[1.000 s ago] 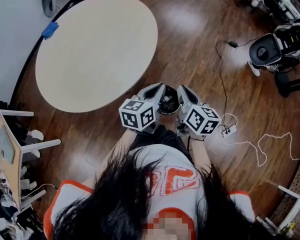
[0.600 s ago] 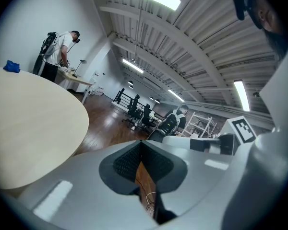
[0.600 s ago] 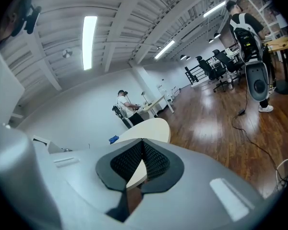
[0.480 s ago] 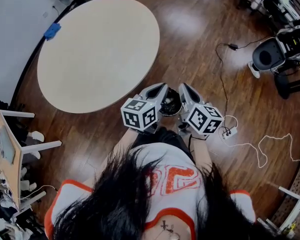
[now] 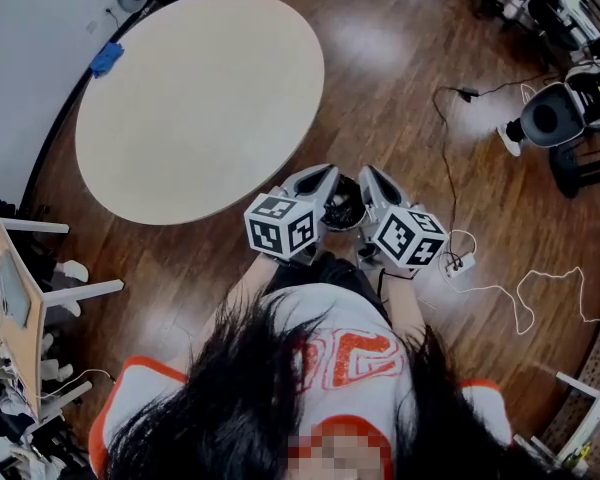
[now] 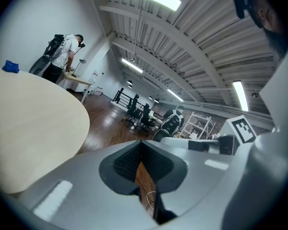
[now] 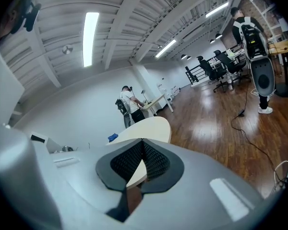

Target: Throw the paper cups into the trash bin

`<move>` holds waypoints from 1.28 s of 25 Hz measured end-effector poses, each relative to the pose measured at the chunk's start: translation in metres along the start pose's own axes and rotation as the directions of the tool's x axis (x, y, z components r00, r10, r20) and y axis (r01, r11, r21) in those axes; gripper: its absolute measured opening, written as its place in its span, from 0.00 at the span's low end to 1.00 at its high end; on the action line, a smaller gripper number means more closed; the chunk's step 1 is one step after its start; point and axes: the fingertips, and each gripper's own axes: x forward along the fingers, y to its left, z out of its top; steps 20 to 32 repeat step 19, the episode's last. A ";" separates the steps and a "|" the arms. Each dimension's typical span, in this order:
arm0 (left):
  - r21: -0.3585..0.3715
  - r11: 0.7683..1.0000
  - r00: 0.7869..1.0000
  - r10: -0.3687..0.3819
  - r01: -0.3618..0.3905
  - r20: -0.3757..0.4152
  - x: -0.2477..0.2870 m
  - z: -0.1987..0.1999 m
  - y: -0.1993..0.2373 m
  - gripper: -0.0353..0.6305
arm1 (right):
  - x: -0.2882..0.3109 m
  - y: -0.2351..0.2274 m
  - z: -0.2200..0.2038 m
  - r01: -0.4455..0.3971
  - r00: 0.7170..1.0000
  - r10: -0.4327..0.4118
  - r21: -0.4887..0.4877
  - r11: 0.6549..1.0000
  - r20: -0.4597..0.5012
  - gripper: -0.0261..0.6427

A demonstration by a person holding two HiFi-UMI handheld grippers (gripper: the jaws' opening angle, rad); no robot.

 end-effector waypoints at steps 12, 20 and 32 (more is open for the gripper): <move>-0.003 1.000 1.000 0.000 0.000 -0.012 0.001 -0.004 -0.001 0.05 | -0.003 -0.008 -0.005 0.026 1.000 -0.026 0.004 1.000 -0.012 0.04; 0.005 1.000 1.000 0.002 -0.002 -0.021 0.001 -0.010 -0.003 0.05 | -0.007 -0.010 -0.007 0.024 1.000 -0.024 0.006 1.000 -0.011 0.04; 0.005 1.000 1.000 0.002 -0.002 -0.021 0.001 -0.010 -0.003 0.05 | -0.007 -0.010 -0.007 0.024 1.000 -0.024 0.006 1.000 -0.011 0.04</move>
